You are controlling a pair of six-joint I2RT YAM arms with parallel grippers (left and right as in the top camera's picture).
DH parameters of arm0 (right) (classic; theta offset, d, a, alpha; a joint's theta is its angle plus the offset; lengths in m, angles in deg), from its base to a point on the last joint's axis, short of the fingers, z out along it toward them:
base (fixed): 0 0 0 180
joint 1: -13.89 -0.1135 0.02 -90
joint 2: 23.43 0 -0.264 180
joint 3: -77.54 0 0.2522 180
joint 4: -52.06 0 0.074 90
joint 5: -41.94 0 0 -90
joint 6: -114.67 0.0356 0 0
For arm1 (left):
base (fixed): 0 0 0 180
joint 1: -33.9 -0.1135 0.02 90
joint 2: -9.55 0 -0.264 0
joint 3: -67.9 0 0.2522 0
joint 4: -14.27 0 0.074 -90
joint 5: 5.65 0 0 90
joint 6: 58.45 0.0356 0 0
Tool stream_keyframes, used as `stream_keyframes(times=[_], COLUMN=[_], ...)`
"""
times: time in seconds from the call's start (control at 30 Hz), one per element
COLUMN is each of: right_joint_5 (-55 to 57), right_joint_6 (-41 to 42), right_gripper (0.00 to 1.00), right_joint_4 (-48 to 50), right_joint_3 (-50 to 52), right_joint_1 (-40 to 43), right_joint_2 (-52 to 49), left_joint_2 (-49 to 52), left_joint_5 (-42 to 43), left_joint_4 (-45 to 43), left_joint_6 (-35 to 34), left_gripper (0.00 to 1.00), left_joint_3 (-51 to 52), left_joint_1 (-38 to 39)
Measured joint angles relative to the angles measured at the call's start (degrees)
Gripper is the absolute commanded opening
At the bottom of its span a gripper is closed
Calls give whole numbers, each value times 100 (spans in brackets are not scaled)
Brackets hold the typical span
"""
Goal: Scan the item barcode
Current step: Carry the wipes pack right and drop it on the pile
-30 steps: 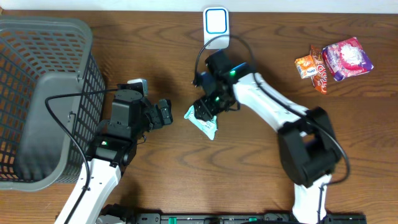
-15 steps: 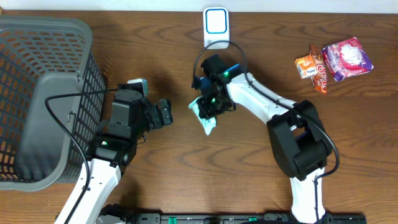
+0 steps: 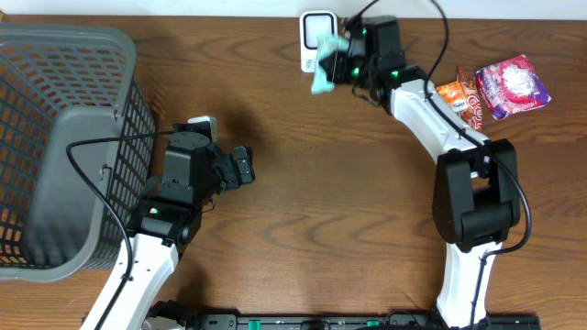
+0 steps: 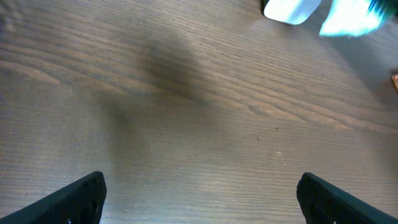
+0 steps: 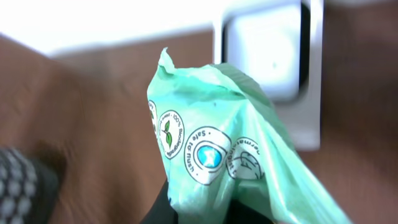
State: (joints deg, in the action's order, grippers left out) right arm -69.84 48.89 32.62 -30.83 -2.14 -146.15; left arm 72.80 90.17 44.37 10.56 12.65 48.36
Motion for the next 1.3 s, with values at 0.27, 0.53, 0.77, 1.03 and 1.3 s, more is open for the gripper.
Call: stream_keyframes(times=[0.27,0.53,0.77,1.03,1.3], right_joint_5=[466,841,887,1200,2009], right_joint_6=[382,450,243,-57,-966], right_gripper=[1,1,1,10,59], right_joint_4=[1438,1786,605,-1821,-3077], right_joint_3=[-17,-22,-46,-33,-48], right_joint_1=[-57,-22,555,2297,2865], right_joint_2=[-28,-533,-501,214,494], left_joint_2=[0,0,0,0,0], left_joint_5=[0,0,0,0,0], left_joint_4=[0,-2,0,0,0], left_joint_6=[2,0,2,2,0], left_gripper=[98,98,98,98,98], left_joint_3=[0,0,0,0,0], left_joint_1=[0,0,0,0,0])
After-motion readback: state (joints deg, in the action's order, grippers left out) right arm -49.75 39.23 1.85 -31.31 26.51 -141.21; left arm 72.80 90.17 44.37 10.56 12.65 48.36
